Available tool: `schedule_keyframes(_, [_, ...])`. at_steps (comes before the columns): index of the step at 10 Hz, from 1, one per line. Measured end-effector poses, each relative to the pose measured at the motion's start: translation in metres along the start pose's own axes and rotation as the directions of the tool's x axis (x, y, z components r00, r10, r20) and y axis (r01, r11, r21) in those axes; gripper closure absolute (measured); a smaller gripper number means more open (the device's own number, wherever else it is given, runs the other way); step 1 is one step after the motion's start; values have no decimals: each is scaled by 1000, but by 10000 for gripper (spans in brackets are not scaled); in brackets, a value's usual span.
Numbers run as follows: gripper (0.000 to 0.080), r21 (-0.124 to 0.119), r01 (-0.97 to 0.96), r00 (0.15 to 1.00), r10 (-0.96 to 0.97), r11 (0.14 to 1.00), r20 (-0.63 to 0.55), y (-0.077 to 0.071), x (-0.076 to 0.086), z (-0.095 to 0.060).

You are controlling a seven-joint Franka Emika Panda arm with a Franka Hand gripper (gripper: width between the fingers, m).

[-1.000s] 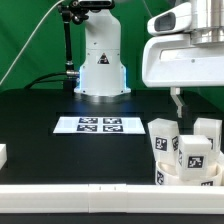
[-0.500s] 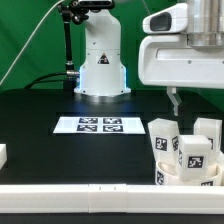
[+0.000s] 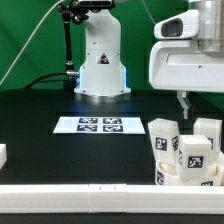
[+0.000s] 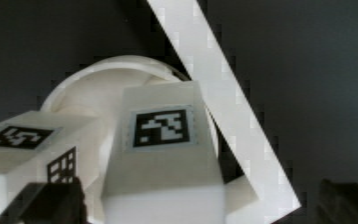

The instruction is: Assemble stool

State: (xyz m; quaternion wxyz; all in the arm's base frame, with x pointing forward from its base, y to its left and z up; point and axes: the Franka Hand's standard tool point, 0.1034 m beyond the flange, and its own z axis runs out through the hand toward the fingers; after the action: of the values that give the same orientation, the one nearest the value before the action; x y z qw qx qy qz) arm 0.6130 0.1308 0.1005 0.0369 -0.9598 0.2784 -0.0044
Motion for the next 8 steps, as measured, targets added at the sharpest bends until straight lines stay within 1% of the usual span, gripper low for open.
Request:
schedule_keyframes(1, [269,-2,-3,1000,3,1000,0,2,0,1])
schedule_keyframes(2, [410,-5,-6,1000,6,1000,1,5,0,3])
schedule_keyframes(3, [466,-3,-7,1000,7,1000,-5,7,1,4])
schedule_keyframes(5, [466,4,7,1000,-7,1000,-24,8,5,4])
schedule_keyframes(6, [466,-9,68,997,-68,998,-32,12,11,2])
schedule_keyframes(8, [466,-7,30,999,-31,1000,-33,12,11,2])
